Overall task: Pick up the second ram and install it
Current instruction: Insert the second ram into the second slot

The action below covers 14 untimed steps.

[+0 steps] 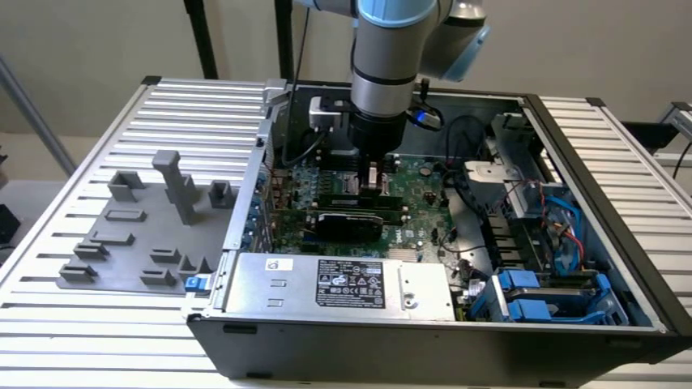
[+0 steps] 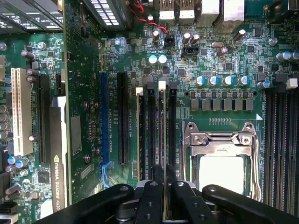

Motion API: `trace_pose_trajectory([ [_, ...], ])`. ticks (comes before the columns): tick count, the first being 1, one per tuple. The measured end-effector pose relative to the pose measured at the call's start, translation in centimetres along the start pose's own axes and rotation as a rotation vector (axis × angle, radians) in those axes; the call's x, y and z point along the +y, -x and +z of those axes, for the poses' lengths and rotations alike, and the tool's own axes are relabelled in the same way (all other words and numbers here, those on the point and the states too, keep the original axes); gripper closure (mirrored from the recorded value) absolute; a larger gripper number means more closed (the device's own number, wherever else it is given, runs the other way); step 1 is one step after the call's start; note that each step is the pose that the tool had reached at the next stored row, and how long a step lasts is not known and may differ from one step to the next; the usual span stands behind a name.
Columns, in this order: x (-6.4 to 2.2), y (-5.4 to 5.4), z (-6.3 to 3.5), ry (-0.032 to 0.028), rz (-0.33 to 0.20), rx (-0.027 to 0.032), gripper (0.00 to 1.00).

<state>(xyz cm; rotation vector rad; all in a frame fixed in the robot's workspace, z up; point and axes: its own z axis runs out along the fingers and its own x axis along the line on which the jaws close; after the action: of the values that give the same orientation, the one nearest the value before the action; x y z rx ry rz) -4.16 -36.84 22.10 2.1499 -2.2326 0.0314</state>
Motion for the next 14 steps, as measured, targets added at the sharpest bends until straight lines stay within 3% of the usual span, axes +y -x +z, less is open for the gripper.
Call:
trace_pose_trajectory([
  [10, 0.01, 0.0, 0.12, 0.0004, 0.0, -0.0002, 0.86],
  [11, 0.01, 0.01, 0.12, 0.0002, 0.0, 0.0, 0.79],
  [13, 0.0, 0.01, 0.13, 0.0, 0.0, 0.0, 0.79],
  [14, 0.0, 0.01, 0.13, 0.0, 0.0, 0.0, 0.72],
])
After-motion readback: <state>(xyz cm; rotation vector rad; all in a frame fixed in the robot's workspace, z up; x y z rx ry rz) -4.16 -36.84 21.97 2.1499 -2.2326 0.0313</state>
